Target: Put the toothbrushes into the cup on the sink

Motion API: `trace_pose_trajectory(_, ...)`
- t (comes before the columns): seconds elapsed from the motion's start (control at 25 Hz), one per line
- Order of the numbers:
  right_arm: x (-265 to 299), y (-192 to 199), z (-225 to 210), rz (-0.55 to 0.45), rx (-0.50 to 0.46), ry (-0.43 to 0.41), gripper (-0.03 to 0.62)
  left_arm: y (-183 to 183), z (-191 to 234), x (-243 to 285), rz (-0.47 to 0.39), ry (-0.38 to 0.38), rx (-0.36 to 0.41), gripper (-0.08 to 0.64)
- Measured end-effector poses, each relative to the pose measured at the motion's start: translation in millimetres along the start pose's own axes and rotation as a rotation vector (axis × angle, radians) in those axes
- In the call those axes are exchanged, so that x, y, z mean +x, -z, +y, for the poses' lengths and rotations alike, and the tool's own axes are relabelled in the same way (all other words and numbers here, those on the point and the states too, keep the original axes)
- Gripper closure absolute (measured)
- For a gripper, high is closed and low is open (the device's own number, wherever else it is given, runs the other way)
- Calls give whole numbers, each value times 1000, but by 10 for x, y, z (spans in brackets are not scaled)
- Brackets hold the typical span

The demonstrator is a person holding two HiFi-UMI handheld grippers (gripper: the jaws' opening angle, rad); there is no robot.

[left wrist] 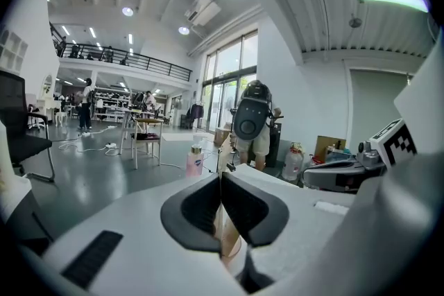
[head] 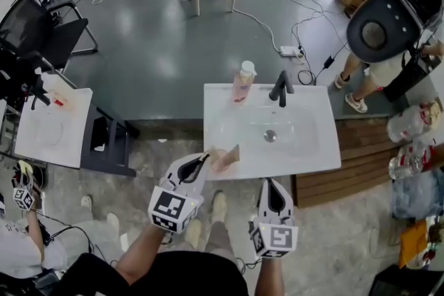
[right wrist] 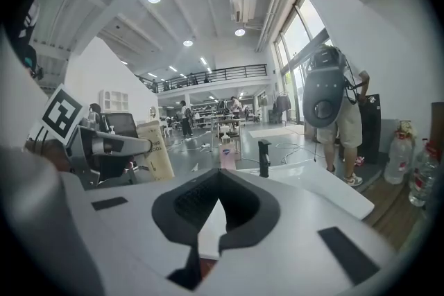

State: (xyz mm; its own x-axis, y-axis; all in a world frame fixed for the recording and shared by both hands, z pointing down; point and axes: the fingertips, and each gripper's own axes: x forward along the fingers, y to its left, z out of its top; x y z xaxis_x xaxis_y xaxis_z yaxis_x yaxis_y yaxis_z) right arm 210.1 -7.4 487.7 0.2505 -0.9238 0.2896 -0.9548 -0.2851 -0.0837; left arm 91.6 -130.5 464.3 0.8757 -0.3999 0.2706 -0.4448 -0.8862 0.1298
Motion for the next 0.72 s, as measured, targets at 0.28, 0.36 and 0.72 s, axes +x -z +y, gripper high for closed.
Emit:
trace_pose_trajectory(0.28, 112, 146, -82, 29, 10, -17, 594, 203, 38, 155, 35, -17, -24, 555)
trace_pose_trajectory(0.36, 146, 186, -102, 34, 12, -22, 594, 273, 48, 194, 48, -21, -31, 555)
trace_pose_trajectory(0.72, 293, 361, -171, 73, 25, -41, 594, 478, 108, 357, 80, -36, -48, 555)
